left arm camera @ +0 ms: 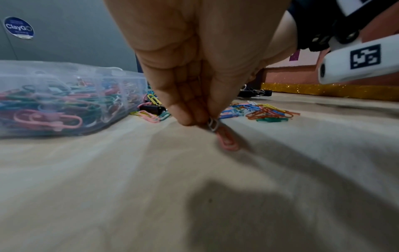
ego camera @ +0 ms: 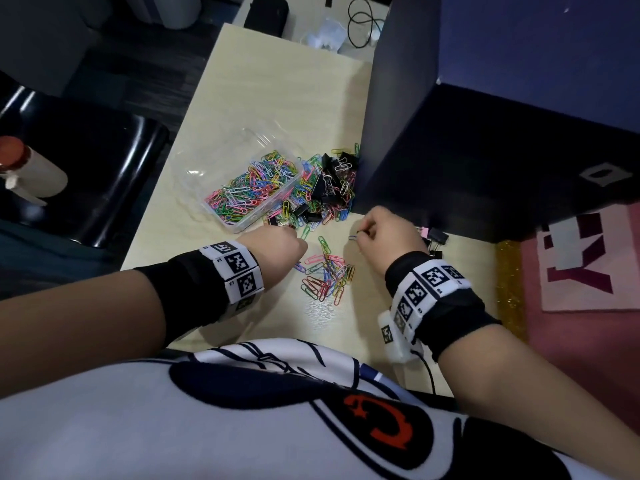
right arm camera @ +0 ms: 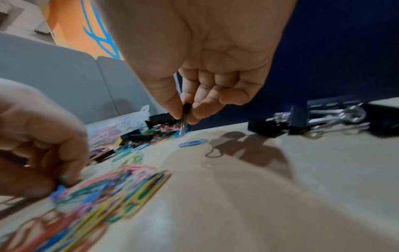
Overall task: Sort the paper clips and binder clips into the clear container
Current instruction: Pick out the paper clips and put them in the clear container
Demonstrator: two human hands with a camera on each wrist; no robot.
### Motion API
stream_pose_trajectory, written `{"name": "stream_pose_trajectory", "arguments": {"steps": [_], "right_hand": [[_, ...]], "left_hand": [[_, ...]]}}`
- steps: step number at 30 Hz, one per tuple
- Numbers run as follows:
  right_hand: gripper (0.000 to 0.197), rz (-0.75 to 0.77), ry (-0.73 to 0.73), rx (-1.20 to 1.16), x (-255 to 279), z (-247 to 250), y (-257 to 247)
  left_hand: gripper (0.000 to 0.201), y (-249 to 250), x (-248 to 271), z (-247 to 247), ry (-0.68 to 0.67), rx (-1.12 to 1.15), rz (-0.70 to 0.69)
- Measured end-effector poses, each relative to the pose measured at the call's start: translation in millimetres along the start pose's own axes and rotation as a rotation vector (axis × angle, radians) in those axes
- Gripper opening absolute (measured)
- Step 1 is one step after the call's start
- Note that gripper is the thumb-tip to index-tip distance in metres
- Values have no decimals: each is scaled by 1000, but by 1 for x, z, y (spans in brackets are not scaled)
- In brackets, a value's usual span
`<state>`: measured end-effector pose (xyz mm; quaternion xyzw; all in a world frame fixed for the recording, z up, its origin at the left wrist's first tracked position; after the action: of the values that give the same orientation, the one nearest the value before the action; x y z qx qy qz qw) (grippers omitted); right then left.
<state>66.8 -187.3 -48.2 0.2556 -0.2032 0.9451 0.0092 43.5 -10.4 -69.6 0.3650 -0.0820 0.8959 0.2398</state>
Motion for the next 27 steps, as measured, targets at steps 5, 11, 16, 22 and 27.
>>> {"name": "stream_pose_trajectory", "arguments": {"steps": [5,11,16,22,27], "right_hand": [[26,-91,79,167,0,7,14],[52,-11,-189,124,8,-26,-3],[80,196,-324,262,21,-51,-19],[36,305,-267,223,18,-54,-19],[26,228,-224,167,11,-47,-19]], "left_hand": [[19,3,-3,1,12,-12,-11],[28,-2,-1,-2,2,92,-51],[44,-6,5,-9,-31,28,-74],[23,-3,2,-8,34,15,-69],[18,-1,-3,-6,34,21,-46]]}}
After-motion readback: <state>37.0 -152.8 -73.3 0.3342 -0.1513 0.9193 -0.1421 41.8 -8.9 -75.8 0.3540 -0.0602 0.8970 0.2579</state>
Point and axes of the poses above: each hand's wrist, its own x-axis away from the middle knuckle, its own z-axis out of the back of the hand, y = z × x, the point moved 3 cm from there along -x, towards the middle knuckle, and after that the axes turned 9 degrees about -y, right-handed, at the moved point
